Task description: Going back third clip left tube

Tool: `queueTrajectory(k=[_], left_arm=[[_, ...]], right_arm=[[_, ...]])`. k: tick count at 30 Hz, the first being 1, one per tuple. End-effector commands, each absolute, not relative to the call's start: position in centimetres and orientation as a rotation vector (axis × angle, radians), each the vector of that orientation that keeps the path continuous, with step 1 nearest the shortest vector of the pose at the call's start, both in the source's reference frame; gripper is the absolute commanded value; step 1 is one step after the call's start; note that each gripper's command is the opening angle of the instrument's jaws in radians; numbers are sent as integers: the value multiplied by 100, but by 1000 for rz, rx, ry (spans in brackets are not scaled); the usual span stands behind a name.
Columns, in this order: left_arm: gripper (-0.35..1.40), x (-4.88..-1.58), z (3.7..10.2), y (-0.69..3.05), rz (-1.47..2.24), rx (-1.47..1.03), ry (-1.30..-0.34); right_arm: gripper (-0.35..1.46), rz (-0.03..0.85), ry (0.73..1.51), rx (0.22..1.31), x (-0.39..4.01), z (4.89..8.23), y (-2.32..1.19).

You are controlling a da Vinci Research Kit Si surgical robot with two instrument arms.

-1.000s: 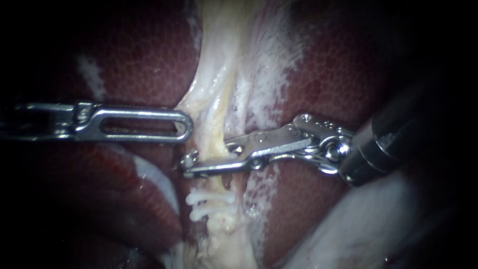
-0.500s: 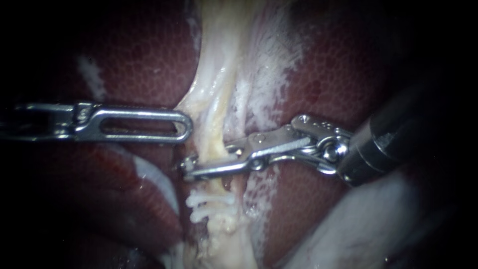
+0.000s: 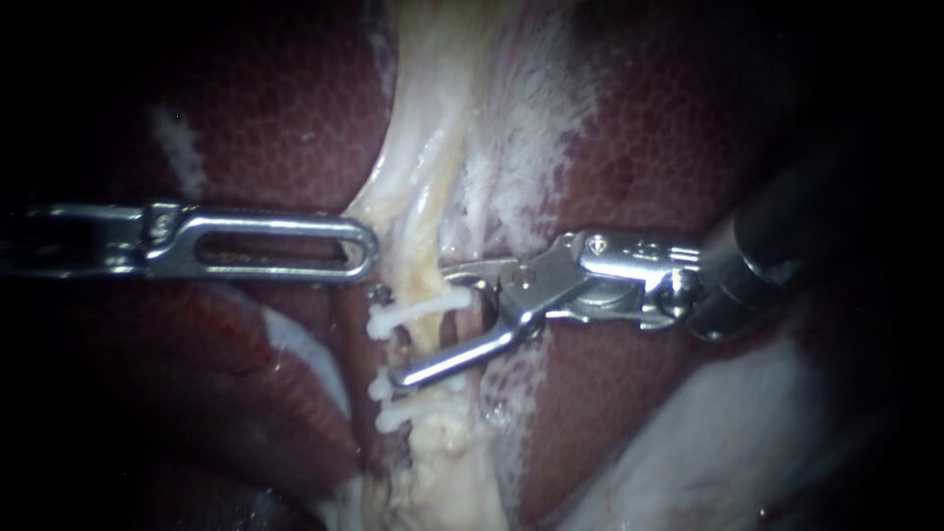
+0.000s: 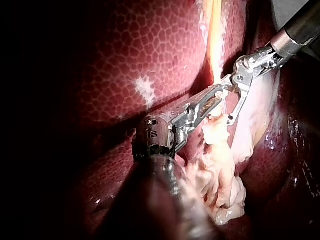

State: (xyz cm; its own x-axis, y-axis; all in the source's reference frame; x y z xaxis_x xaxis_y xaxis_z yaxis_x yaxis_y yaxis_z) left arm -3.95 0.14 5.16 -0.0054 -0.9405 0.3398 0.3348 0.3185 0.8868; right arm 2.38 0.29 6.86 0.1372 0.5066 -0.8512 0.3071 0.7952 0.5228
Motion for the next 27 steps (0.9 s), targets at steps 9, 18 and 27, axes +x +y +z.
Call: queueTrajectory(k=[9, 18, 27], left_arm=[[-35, -393, 516, 14, -1141, 689, -1147], [-35, -392, 519, 16, -1140, 689, -1147], [-35, -391, 522, 17, -1142, 686, -1147]], right_arm=[[60, 185, 1452, 681, 201, 683, 25], [60, 219, 1436, 648, 128, 673, 25], [60, 233, 1410, 595, 75, 639, 50]])
